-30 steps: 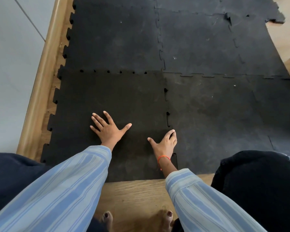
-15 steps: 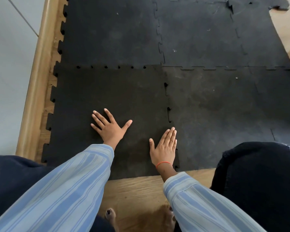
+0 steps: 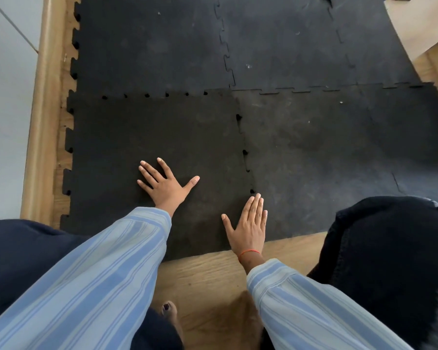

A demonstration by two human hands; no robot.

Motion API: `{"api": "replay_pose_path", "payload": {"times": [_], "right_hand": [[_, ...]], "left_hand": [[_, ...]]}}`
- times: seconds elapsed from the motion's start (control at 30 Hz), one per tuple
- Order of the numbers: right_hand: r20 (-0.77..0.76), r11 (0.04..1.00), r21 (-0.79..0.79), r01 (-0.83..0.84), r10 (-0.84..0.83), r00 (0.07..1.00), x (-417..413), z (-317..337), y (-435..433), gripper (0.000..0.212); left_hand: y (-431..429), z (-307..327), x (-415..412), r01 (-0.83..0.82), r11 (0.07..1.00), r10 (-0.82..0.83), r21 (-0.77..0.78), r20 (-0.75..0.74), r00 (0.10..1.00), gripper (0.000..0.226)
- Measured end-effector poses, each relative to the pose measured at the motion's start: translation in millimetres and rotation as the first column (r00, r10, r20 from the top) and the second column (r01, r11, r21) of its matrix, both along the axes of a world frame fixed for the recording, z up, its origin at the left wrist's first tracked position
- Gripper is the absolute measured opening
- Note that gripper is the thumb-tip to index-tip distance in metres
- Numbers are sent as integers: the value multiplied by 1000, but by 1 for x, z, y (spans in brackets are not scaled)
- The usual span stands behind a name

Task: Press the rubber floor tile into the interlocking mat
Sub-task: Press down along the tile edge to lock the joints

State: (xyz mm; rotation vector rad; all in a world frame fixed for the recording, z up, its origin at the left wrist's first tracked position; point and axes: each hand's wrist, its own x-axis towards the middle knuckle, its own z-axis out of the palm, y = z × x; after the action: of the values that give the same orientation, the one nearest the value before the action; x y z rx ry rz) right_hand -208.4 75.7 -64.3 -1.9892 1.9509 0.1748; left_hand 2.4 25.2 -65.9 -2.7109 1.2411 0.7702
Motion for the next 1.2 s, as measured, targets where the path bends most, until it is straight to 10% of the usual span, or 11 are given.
{"api": "replay_pose_path", "payload": {"times": [0.4,1.2], "right_hand": [[-35,977,168,-128,136,990,-8,5,22,143],[-7,965,167,-203,207,978,-46,15,19,122]], "left_hand": [[-1,4,-3,-16,1000,17,7,-28,999,126],[-21,11,-18,-114,993,116,33,-92,989,136]]}}
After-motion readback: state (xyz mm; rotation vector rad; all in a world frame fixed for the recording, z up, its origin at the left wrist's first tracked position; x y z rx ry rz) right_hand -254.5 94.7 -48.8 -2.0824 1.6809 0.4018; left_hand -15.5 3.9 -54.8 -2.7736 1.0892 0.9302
